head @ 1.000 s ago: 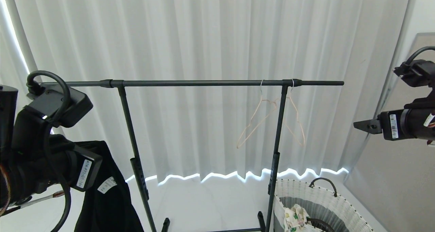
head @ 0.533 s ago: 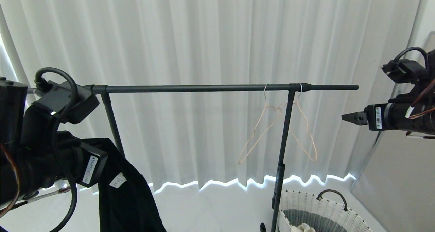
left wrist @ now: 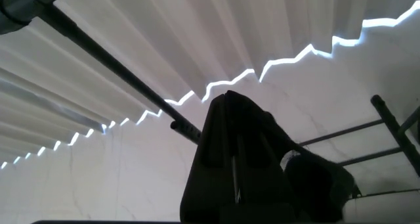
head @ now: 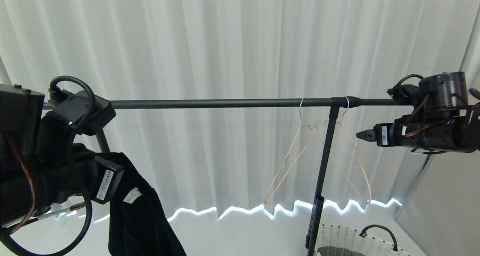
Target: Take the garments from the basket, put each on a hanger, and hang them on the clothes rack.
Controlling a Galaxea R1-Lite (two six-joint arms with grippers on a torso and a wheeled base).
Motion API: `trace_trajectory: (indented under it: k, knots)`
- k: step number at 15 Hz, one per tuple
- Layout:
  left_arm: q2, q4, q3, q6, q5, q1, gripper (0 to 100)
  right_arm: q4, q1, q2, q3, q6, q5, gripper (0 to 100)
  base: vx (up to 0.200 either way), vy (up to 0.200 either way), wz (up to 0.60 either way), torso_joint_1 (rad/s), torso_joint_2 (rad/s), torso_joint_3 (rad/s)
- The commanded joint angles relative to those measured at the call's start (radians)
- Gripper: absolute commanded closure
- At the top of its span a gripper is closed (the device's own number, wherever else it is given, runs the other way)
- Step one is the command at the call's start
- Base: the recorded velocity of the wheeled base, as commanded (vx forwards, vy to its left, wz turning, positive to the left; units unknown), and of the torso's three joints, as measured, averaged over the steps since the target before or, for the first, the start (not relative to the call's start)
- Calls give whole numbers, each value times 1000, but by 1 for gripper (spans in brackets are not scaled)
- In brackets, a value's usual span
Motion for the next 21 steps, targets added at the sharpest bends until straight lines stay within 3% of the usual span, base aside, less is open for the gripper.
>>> trace_trajectory:
  k: [1, 7, 11, 18, 19, 21]
  knots:
    - [-1, 0, -2, 1, 0, 0, 100, -37, 1, 75, 0, 5, 25, 0, 0, 0, 0, 0, 0, 0]
    - [2, 0, 1, -1, 2, 2, 100, -129, 22, 207, -3, 19, 53, 0, 0, 0, 0, 0, 0, 0]
    - [16, 0, 1, -5, 2, 2, 100, -154, 65, 253, -3, 114, 42, 0, 0, 0, 0, 0, 0, 0]
    - [13, 0, 1, -5, 2, 11, 100, -154, 58, 284, -6, 119, 13, 0, 0, 0, 0, 0, 0, 0]
    - [15, 0, -1, -5, 2, 11, 100, -154, 58, 285, -4, 117, 13, 100, 0, 0, 0, 0, 0, 0]
    - [13, 0, -1, -5, 2, 11, 100, -154, 58, 285, -6, 116, 12, 100, 0, 0, 0, 0, 0, 0]
